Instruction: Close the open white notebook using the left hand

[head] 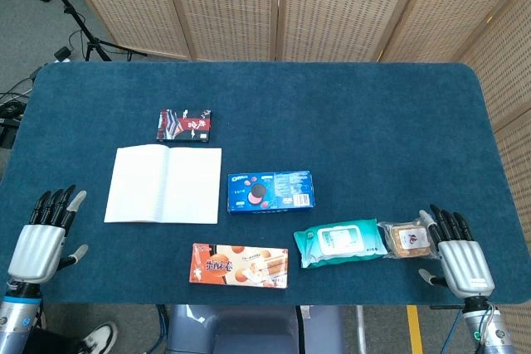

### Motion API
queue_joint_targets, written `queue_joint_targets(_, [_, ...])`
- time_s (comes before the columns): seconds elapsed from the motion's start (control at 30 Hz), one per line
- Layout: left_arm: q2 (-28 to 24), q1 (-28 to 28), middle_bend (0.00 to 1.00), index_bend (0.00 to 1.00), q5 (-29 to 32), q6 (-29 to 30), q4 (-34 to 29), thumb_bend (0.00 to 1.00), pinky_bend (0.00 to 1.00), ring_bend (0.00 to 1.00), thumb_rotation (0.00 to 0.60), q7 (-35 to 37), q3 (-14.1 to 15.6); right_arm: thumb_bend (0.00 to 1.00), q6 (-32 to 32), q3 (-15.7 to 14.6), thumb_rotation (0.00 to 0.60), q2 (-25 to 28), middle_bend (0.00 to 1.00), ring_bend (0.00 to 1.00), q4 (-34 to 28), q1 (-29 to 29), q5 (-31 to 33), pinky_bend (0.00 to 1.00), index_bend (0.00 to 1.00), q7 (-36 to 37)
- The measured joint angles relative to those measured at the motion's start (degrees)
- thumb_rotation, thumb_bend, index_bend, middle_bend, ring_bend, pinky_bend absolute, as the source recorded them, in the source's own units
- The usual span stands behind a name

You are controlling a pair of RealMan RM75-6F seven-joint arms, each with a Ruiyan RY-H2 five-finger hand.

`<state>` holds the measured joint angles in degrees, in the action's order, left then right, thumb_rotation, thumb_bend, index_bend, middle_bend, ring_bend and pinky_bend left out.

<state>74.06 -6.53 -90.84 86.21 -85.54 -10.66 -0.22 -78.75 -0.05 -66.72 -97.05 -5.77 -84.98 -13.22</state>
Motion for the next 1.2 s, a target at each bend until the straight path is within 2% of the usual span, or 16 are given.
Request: queue_joint_targets(1.2, [0.6, -0.8, 0.0, 0.0, 1.1, -1.8, 0.3, 0.16, 0.0, 0.0, 0.6, 1.0, -0.4, 0.05, 0.5, -0.5, 0.6, -0.4, 0.0, 0.0, -0.2, -0.2, -0.6, 0.0, 0.0, -0.6])
